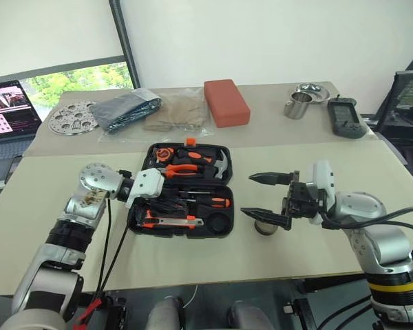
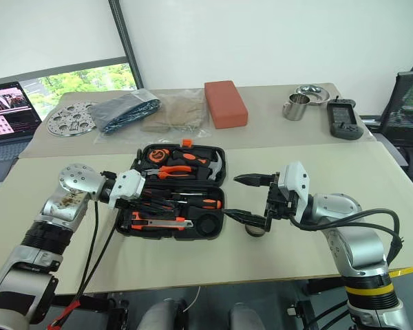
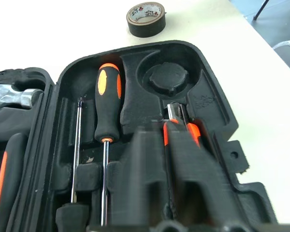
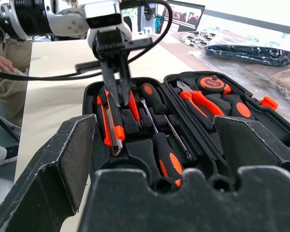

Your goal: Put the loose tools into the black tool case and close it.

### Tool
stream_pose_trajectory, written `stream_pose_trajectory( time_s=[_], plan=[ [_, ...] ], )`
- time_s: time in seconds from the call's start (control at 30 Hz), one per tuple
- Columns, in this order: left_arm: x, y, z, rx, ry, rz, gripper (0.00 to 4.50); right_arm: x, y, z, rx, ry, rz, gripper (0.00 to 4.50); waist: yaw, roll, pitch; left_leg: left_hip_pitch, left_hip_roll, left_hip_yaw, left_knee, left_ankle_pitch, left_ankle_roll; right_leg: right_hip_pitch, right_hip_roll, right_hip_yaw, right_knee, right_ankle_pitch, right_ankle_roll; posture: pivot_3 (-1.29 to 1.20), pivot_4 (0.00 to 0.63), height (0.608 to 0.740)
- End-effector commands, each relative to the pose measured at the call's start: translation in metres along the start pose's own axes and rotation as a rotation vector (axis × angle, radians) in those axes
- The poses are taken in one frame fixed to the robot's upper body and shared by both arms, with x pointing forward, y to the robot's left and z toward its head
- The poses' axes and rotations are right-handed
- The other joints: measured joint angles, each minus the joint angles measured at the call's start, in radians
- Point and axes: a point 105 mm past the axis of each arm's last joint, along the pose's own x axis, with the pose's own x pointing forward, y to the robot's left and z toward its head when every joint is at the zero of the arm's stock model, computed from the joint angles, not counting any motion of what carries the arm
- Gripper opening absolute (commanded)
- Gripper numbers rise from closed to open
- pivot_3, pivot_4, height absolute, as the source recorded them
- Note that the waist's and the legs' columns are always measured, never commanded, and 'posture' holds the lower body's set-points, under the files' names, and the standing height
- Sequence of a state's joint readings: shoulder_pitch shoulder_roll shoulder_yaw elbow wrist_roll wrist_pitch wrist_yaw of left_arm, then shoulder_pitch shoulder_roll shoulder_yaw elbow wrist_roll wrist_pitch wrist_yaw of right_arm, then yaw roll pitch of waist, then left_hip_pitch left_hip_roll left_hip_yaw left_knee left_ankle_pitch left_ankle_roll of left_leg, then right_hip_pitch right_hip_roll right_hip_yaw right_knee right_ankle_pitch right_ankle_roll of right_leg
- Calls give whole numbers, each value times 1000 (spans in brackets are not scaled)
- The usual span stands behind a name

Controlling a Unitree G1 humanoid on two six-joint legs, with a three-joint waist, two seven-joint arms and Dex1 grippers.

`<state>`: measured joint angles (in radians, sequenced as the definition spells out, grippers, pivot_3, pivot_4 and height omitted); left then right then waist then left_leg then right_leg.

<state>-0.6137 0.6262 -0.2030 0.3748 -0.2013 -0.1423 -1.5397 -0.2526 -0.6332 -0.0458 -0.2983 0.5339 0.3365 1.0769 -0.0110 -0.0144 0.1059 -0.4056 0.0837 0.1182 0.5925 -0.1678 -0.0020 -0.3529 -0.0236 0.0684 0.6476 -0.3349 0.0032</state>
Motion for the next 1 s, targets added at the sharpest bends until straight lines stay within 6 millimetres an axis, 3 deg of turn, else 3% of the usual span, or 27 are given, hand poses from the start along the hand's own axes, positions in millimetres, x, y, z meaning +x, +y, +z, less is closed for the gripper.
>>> stream_pose_trajectory(
  time_s=[0.03,0.33,0.67,0.8,0.93,1.0],
  plan=[
    [1,-5,-7,30,23,-38,38,-1,2,10,-46,-31,-3,4500,0,0,0,0,0,0,0,0,0,0,0,0,0,0,0,0,150,740],
    [9,-13,-26,32,64,-80,38,-2,1,10,-45,-26,-10,4500,0,0,0,0,0,0,0,0,0,0,0,0,0,0,0,0,150,740],
    [19,-38,-66,68,187,-106,38,-5,3,6,-33,-6,-15,4500,5,5,-4,3,-1,0,1,0,0,3,-1,0,0,0,0,0,150,740],
    [24,-38,-80,58,214,-40,38,-7,3,4,-27,11,-17,4500,6,7,-7,7,-1,-1,0,0,0,7,-1,0,0,0,0,0,150,740],
    [27,-35,-82,42,199,10,38,-8,2,1,-20,34,-21,4500,14,7,-6,18,-1,-1,0,0,0,18,-3,0,0,0,1,0,150,740],
    [25,-25,-68,-22,115,53,38,-11,2,-4,-10,72,-25,4500,15,6,-6,20,-1,-2,0,0,0,18,-4,-1,0,0,1,0,150,740]
  ],
)
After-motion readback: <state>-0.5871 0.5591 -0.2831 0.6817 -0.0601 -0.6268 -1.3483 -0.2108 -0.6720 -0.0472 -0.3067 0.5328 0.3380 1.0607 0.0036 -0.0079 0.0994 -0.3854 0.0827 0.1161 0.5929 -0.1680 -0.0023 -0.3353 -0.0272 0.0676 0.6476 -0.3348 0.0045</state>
